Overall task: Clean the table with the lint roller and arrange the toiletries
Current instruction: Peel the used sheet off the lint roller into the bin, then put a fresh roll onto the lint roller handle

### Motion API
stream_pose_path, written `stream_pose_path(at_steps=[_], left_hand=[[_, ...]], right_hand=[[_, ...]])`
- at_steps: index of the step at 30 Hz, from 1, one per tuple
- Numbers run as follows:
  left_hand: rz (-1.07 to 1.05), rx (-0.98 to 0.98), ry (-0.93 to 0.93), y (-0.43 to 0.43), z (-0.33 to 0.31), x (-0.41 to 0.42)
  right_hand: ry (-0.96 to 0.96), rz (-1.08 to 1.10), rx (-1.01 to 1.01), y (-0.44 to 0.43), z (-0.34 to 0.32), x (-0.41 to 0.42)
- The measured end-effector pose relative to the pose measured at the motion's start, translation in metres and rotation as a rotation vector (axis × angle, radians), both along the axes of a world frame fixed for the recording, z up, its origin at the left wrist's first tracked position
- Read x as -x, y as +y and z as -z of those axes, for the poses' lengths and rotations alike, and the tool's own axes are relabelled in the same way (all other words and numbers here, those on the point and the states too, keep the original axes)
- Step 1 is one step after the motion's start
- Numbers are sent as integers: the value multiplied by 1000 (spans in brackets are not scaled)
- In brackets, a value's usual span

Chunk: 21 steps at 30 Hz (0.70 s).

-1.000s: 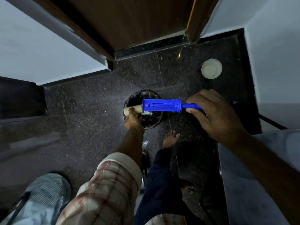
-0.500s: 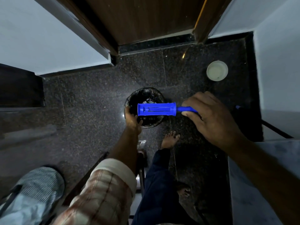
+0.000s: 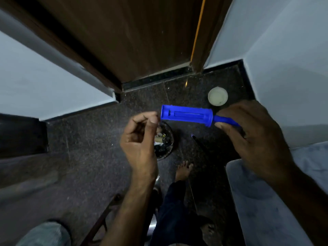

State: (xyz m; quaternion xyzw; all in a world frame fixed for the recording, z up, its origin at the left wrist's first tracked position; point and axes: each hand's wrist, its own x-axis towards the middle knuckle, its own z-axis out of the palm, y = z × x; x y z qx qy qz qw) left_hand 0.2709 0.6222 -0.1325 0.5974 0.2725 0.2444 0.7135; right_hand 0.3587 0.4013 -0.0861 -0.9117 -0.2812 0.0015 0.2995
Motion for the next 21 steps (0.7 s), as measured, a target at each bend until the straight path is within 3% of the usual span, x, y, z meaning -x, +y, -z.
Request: stream_pose_path(at_steps=[9, 21], left_hand=[[360, -154, -19, -78, -81, -12], [963, -226, -291, -266, -173, 44]], right_hand=[[-99, 307, 16, -97, -95, 55], [-193, 910, 55, -245, -177, 250]])
